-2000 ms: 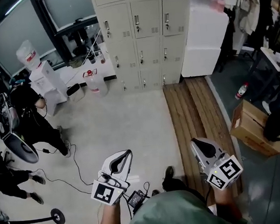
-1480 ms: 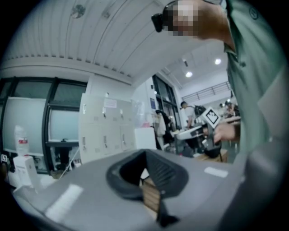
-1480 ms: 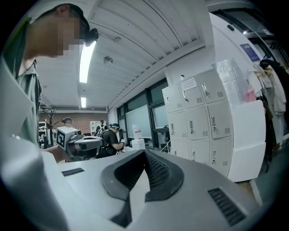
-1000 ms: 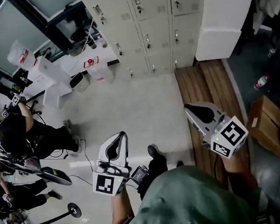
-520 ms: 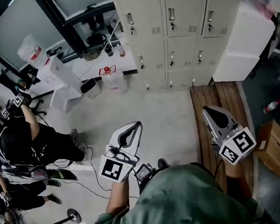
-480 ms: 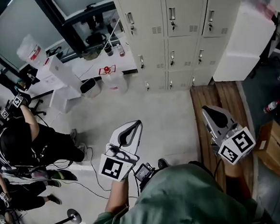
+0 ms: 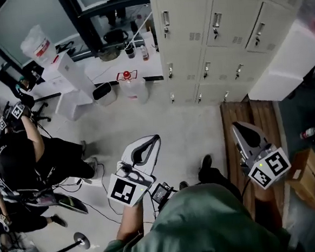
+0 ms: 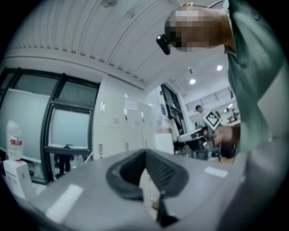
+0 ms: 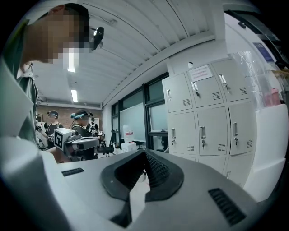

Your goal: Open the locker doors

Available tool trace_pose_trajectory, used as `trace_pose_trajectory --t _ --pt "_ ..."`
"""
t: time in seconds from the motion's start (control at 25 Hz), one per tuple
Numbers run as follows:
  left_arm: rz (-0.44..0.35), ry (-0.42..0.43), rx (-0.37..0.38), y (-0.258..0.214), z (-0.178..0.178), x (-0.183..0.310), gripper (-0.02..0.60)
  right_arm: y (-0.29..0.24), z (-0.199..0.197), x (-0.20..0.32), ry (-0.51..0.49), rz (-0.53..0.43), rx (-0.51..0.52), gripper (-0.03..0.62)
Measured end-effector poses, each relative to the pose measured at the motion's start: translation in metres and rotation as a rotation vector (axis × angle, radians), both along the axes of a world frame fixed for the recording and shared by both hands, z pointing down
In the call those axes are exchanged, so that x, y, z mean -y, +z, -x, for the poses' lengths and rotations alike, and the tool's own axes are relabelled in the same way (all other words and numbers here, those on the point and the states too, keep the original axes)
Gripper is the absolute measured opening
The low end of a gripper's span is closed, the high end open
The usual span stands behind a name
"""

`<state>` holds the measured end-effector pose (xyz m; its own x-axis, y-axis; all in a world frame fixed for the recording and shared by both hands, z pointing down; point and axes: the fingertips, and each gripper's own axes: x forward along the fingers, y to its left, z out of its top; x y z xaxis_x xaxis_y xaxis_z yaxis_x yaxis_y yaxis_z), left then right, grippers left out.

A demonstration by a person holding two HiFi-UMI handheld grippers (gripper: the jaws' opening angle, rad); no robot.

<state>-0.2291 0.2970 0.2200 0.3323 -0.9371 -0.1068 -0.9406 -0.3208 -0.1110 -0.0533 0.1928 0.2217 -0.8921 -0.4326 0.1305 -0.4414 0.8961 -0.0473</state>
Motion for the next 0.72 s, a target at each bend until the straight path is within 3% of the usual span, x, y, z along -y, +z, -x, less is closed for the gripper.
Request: trace_pose_trajectory --t 0.16,0.4,0.72 --pt "0.02 -0.069 -0.057 0.006 0.03 0.03 -0.012 -0.008 0.033 0.037 -0.053 -0.021 -0.032 0.005" --pt "0.03 -0.061 -0.037 0.017 0.042 0.088 -0.012 0.018 0.066 0.096 -0.098 0.031 -0.013 0.005" --pt "0.052 -0.174 -0.003 0.018 0.072 0.202 -0.012 0.012 0.119 0.216 -0.223 0.004 0.011 0.005"
